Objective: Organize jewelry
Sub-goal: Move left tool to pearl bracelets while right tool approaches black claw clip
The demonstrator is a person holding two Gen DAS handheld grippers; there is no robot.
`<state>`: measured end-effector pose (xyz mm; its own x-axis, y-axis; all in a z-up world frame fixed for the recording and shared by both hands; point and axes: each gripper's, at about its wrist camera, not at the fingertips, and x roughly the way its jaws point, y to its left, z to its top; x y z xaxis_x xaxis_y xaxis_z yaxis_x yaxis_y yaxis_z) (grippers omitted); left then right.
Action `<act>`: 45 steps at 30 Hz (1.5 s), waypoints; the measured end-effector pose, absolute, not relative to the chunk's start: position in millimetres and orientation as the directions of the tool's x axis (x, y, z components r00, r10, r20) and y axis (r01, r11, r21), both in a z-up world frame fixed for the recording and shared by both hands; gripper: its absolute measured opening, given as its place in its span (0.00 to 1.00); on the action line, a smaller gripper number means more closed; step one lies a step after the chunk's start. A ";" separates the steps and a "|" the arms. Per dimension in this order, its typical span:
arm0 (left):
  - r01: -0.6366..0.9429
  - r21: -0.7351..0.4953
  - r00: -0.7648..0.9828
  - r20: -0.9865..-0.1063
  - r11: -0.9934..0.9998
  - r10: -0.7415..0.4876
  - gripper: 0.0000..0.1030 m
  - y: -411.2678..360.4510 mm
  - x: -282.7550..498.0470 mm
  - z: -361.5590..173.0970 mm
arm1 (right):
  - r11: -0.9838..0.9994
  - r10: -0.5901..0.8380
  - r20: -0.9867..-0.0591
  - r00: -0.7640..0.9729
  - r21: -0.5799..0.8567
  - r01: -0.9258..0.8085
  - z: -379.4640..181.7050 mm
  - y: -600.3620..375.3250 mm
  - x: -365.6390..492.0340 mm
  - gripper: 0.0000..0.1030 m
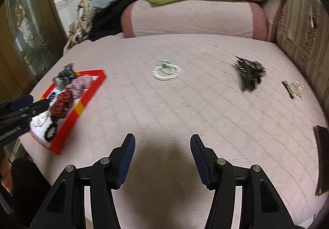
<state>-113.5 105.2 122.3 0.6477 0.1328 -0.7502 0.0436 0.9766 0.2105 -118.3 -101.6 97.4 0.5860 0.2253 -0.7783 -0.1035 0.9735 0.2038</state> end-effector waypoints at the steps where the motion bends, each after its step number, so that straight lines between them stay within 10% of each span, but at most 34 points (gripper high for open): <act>1: 0.067 0.197 0.641 -0.759 0.978 0.109 0.60 101.0 -107.7 121.2 | 0.975 0.216 -0.783 0.584 0.201 -0.090 95.4 -108.9 -116.5 0.59; 11: 0.188 0.051 0.508 -0.860 0.981 -0.053 0.61 54.4 -2.0 76.2 | 0.958 0.175 -0.792 0.585 0.275 0.086 74.7 -191.5 -56.6 0.59; 17: 0.175 -0.038 0.424 -0.899 0.984 -0.110 0.36 34.1 61.9 36.4 | 0.950 0.122 -0.775 0.620 0.271 0.152 71.1 -229.7 -13.4 0.59; 29: 0.211 -0.080 0.431 -0.887 0.974 -0.166 0.34 -4.4 115.8 8.5 | 0.959 0.077 -0.803 0.591 0.222 0.176 41.1 -244.4 37.1 0.50; 33: 0.210 -0.049 0.431 -0.892 0.977 -0.137 0.00 -14.2 117.2 5.9 | 0.965 0.054 -0.809 0.585 0.192 0.177 35.7 -240.4 43.9 0.30; 45: 0.223 -0.138 0.474 -0.850 0.965 -0.231 0.00 23.9 72.2 58.5 | 0.949 0.163 -0.769 0.618 0.294 0.115 65.2 -225.1 19.4 0.29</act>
